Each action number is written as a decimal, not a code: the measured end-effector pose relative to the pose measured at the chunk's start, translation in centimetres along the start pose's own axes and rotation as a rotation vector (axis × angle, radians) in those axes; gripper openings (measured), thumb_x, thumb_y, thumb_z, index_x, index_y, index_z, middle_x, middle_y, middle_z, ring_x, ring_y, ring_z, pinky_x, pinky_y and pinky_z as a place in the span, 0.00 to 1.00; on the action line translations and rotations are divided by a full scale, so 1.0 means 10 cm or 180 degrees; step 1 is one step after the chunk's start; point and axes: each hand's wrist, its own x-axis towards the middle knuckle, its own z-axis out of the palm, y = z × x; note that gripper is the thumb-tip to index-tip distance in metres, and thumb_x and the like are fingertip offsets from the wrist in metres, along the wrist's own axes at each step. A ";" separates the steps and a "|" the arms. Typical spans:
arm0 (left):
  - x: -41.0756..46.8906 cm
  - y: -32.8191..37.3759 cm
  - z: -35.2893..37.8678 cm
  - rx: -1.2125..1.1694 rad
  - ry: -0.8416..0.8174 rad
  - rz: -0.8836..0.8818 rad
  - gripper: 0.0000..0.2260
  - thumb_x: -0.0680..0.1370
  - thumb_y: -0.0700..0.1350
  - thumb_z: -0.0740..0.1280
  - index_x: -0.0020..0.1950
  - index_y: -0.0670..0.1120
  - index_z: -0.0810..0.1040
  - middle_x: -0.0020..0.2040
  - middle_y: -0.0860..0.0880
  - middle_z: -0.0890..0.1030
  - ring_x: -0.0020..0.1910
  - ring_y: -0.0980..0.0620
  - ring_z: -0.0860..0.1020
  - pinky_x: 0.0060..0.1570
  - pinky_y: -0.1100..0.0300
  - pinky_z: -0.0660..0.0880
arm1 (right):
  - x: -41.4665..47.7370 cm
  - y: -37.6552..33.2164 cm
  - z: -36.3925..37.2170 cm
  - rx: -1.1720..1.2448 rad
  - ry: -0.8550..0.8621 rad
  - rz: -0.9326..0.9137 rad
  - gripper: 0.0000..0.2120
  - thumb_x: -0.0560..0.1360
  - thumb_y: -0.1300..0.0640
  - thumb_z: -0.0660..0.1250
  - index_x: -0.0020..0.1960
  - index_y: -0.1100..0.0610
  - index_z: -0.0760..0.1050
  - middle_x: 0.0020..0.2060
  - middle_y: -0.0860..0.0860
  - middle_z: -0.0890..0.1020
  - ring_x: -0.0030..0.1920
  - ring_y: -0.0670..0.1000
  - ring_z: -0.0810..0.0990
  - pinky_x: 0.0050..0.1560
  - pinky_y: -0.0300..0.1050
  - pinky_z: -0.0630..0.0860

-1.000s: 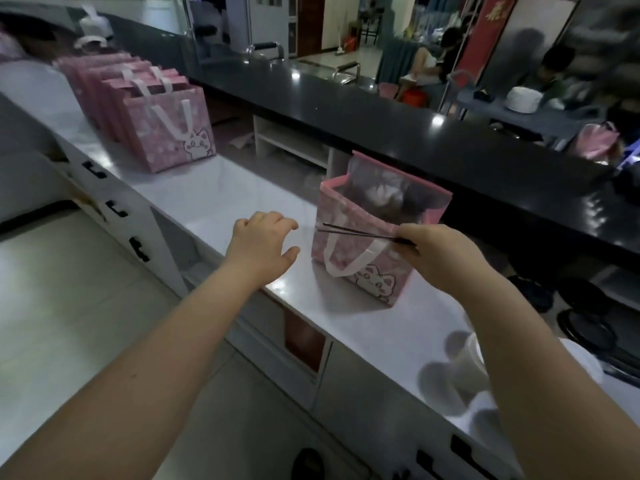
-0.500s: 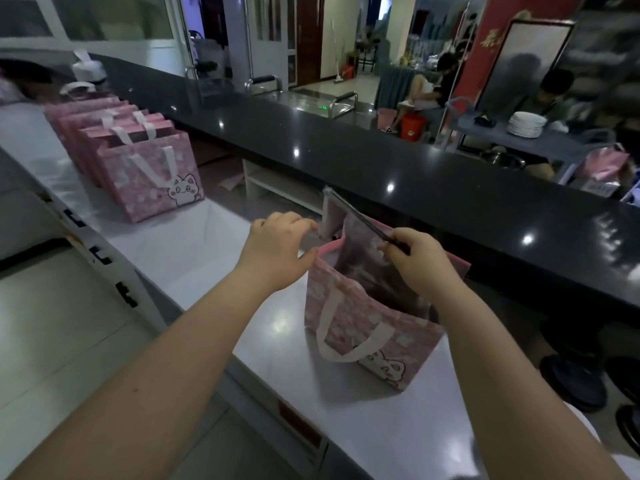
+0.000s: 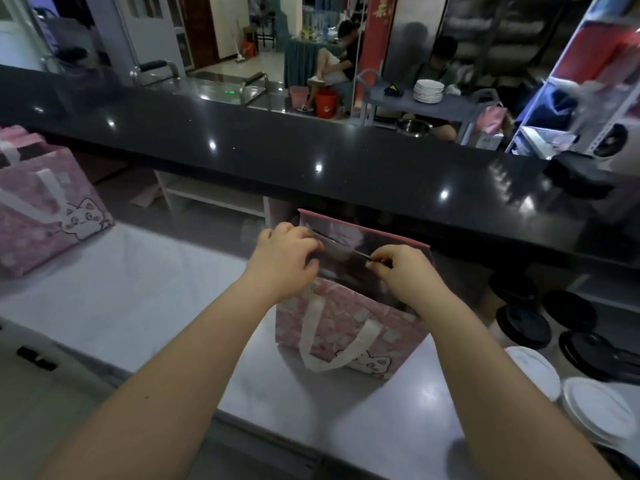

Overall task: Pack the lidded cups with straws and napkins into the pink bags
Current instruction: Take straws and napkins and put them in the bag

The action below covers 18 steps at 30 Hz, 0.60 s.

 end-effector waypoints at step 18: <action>-0.12 -0.22 -0.08 0.0262 -0.0119 0.0077 0.24 0.77 0.58 0.60 0.71 0.51 0.71 0.74 0.50 0.69 0.72 0.45 0.63 0.67 0.45 0.63 | 0.04 -0.13 0.04 -0.1206 0.0443 -0.0170 0.14 0.76 0.56 0.67 0.62 0.51 0.77 0.57 0.52 0.81 0.54 0.56 0.80 0.51 0.50 0.77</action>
